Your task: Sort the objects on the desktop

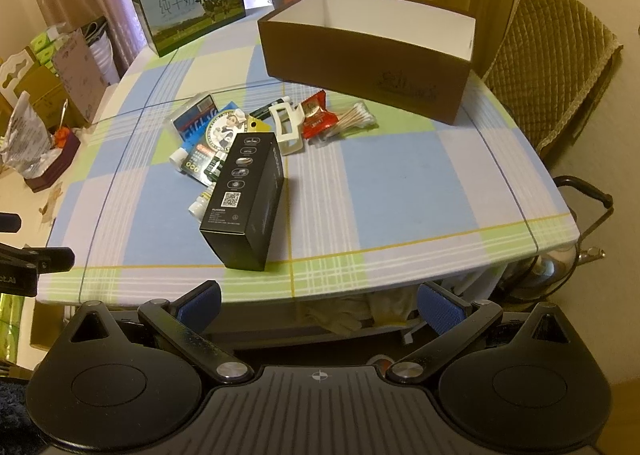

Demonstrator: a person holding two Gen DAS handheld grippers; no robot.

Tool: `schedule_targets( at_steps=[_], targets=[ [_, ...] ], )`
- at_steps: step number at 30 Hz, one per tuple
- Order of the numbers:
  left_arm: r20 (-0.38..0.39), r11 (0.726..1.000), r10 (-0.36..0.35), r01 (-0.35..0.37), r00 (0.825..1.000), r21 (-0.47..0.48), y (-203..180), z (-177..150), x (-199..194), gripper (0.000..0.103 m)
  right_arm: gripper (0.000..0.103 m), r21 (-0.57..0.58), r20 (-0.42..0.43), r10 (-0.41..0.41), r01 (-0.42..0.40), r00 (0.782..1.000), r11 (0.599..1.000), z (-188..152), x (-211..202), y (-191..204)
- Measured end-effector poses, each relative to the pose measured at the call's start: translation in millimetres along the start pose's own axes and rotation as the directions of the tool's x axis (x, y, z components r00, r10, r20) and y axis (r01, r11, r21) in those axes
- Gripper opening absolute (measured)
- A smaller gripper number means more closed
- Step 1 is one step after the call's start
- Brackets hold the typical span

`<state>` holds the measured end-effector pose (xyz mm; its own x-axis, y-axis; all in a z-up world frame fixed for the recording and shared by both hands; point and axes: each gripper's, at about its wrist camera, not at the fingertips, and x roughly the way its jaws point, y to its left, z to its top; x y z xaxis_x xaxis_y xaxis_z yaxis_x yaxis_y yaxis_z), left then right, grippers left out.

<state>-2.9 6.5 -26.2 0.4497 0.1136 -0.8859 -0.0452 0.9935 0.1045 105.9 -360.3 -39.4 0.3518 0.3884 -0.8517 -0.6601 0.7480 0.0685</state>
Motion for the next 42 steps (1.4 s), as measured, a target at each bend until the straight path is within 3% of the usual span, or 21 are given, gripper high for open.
schedule_targets(
  at_steps=[7,8,42],
  targets=[
    [-0.006,1.000,0.000,0.000,1.000,-0.006,-0.1,1.7,2.4,0.102,0.101,-0.001,-0.004,0.001,-0.001,1.000,1.000,1.8,2.1,0.2],
    [-0.028,0.988,0.069,-0.072,0.997,-0.134,0.0,1.8,2.7,0.102,0.101,-0.002,-0.004,0.001,-0.001,1.000,1.000,2.2,2.5,0.3],
    [-0.042,0.986,0.068,-0.073,0.997,-0.149,12.3,14.4,22.3,0.102,0.101,0.031,-0.045,0.036,-0.035,0.998,0.999,24.3,30.1,9.6]
  ],
)
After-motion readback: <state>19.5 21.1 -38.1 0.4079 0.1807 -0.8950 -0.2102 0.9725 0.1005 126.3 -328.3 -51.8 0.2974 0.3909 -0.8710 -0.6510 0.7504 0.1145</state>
